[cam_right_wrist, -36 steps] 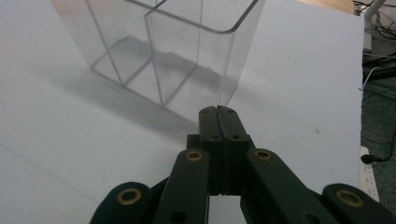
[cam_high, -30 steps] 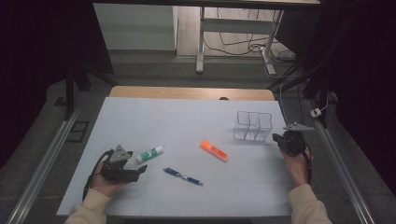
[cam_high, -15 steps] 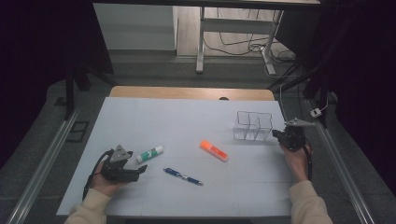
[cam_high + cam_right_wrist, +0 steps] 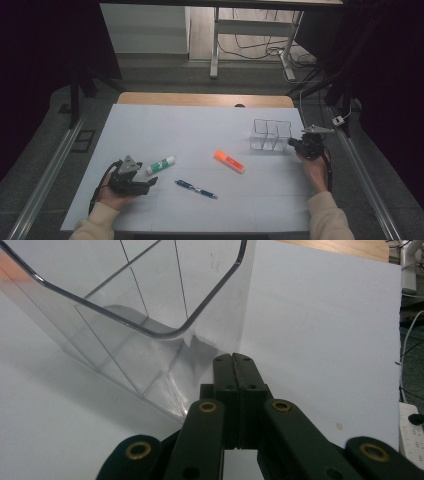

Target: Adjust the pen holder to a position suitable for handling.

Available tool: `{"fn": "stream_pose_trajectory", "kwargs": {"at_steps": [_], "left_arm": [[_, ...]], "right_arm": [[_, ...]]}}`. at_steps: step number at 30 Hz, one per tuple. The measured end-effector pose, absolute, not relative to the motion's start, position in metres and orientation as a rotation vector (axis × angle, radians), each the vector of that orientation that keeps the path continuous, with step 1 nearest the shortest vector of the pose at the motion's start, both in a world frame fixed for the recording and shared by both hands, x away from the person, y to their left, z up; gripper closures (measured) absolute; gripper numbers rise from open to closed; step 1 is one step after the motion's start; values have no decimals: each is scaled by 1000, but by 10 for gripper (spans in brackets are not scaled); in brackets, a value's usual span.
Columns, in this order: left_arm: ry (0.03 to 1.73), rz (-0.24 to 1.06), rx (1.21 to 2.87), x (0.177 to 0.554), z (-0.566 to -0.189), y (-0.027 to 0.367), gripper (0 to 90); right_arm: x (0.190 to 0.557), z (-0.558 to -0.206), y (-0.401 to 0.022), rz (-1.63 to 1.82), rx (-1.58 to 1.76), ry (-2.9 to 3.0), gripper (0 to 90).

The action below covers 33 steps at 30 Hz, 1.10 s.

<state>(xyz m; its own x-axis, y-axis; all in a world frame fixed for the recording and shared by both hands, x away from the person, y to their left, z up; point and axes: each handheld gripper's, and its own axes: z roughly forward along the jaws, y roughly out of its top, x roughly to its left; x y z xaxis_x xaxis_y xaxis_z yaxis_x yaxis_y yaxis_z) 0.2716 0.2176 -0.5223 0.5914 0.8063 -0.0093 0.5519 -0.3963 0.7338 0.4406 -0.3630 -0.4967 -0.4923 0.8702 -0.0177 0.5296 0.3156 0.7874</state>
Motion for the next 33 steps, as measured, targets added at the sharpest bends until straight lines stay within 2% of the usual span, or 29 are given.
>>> {"fn": "stream_pose_trajectory", "kwargs": {"at_steps": [16,33], "left_arm": [[1064,455,2129,273,-525,214,206],[1069,458,2136,273,-526,214,204]], "right_arm": [[443,-498,-360,1057,1230,2144,891],[444,-495,-334,1061,1188,2189,891]]}}
